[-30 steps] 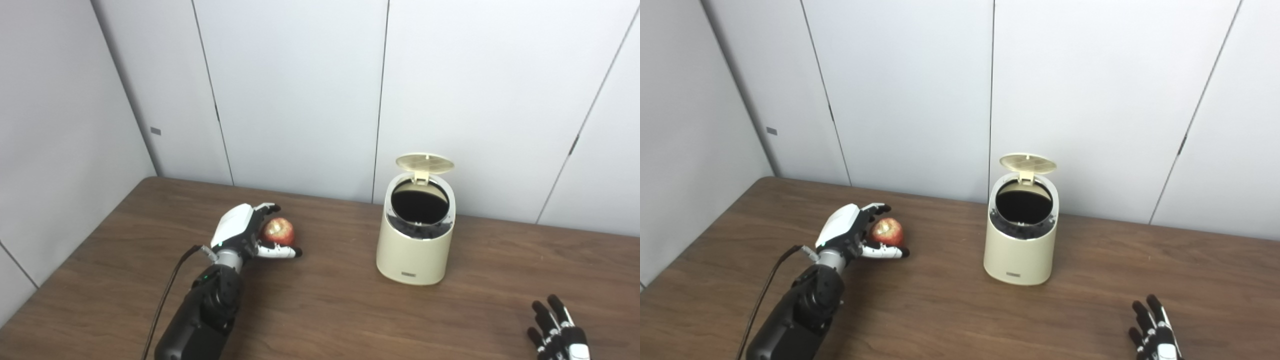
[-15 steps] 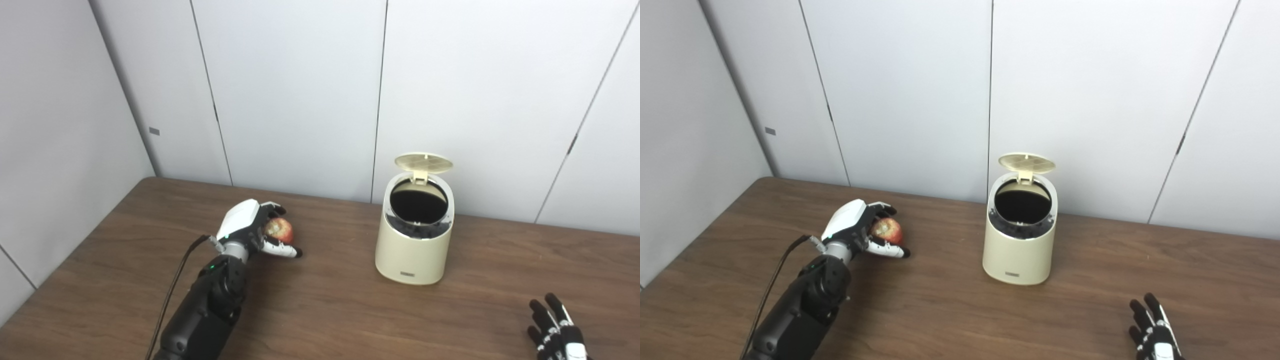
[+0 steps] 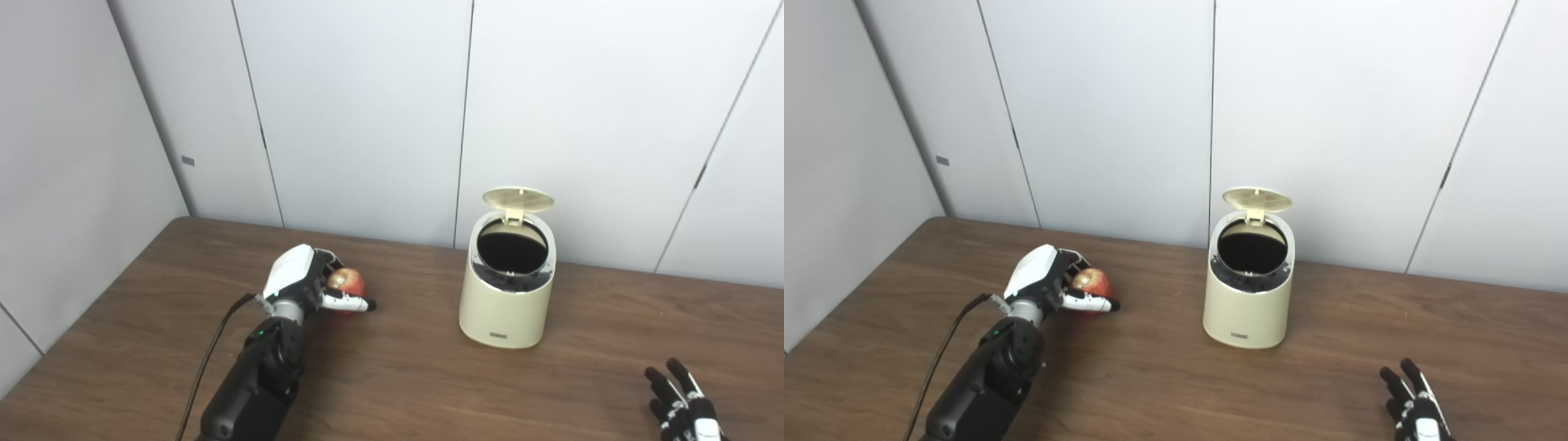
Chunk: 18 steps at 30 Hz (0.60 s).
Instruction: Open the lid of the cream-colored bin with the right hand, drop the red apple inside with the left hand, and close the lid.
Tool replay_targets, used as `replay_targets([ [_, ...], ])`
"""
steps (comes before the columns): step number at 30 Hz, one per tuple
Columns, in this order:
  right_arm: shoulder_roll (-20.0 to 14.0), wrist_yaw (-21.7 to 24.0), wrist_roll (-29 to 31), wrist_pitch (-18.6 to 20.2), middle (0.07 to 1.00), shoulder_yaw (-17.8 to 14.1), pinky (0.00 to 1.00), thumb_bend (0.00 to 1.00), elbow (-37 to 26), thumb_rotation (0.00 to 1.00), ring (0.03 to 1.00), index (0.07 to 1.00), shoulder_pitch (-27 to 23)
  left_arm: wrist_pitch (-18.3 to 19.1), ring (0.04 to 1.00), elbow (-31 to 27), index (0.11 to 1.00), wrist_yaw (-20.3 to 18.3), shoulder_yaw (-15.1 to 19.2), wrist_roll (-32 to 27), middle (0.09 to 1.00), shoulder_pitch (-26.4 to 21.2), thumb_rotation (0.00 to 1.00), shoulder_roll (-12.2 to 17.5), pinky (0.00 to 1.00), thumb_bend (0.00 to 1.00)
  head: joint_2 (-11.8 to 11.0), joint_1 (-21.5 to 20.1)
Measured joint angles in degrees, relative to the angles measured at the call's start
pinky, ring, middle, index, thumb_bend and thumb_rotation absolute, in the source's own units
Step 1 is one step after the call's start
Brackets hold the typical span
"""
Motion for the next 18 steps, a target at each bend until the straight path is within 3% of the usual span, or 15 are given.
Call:
replay_targets([
  [4,0.0,0.0,0.3,-0.5,0.861,0.0,1.00,0.57,0.2,0.87,0.955,0.931,0.0,-0.5,0.422,-0.5,0.481,1.3,0.1,-0.1,0.519,0.1,0.00,0.0,0.35,0.47,0.1,-0.3],
  [7,-0.2,0.1,0.3,-0.7,0.860,0.0,1.00,0.58,0.4,0.88,0.955,0.931,0.0,-4.1,0.413,-1.4,0.486,4.1,0.1,0.0,0.501,0.8,0.00,0.1,0.34,0.48,0.0,-1.0],
  [18,-0.5,0.6,-0.3,-2.9,0.865,0.2,1.00,0.59,2.0,0.87,0.954,0.924,-0.4,-9.4,0.387,-12.8,0.539,9.3,-0.4,1.0,0.491,3.3,0.00,-1.4,0.29,0.47,-1.3,-4.7],
])
